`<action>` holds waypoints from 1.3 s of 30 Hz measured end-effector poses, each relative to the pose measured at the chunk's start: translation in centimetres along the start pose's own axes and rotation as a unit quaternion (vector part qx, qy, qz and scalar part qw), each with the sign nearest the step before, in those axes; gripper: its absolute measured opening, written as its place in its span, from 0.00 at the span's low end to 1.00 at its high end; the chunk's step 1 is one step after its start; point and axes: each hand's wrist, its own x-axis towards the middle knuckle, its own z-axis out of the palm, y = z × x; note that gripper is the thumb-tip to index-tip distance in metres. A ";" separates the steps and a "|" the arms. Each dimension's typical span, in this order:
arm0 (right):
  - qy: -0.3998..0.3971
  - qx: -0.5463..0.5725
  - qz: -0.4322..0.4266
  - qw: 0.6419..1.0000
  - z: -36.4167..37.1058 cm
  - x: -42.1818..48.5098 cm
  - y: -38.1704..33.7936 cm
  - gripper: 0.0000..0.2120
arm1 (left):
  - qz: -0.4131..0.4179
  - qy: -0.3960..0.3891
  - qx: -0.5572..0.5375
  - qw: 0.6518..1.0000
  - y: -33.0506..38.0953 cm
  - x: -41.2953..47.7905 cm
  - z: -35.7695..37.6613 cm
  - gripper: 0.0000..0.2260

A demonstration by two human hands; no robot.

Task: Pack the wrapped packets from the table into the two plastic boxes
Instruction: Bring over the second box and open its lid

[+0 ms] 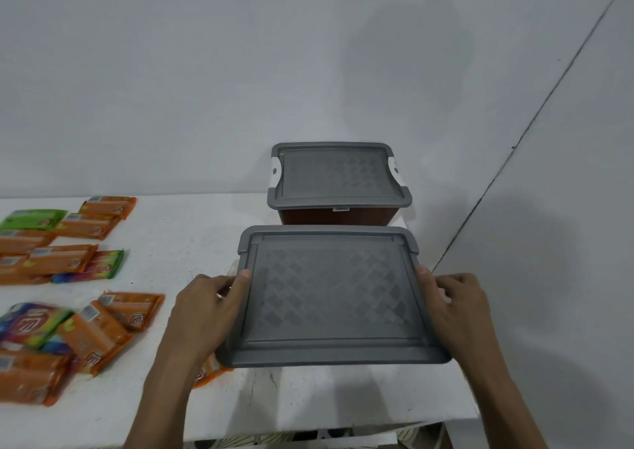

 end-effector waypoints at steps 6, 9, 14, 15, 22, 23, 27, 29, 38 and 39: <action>0.010 0.097 0.029 0.995 -3.4 0.6 -3.5 0.37 | -0.013 0.048 -0.097 0.994 2.4 -0.7 -3.5 0.28; 0.004 0.225 0.043 0.973 -4.2 1.4 -5.2 0.28 | -0.020 0.055 -0.222 0.973 3.1 0.2 -4.4 0.30; -0.091 0.352 0.113 0.925 -5.3 3.1 -5.5 0.37 | -0.067 0.009 -0.379 0.923 3.4 1.7 -5.4 0.30; -0.111 0.379 0.117 0.911 -5.6 3.2 -5.5 0.37 | -0.067 0.003 -0.403 0.913 3.3 1.8 -5.7 0.32; -0.159 0.437 0.075 0.882 -6.1 4.5 -5.9 0.18 | -0.022 0.033 -0.429 0.902 4.0 2.6 -6.5 0.13; -0.143 0.412 0.047 0.899 -5.9 4.8 -5.9 0.17 | 0.005 0.053 -0.409 0.911 4.2 2.8 -6.3 0.09; -0.090 0.355 -0.014 0.931 -5.3 6.6 -6.8 0.12 | 0.055 0.089 -0.421 0.901 5.6 4.4 -5.7 0.10; -0.073 0.337 -0.037 0.938 -5.3 7.9 -7.4 0.08 | 0.057 0.100 -0.417 0.902 6.2 5.7 -5.7 0.13; -0.026 0.242 -0.109 0.964 -4.2 13.9 -8.3 0.07 | 0.093 0.073 -0.315 0.942 6.1 12.4 -4.5 0.12; -0.022 0.229 -0.110 0.967 -3.8 14.3 -8.0 0.06 | 0.088 0.068 -0.305 0.946 5.9 12.9 -4.0 0.12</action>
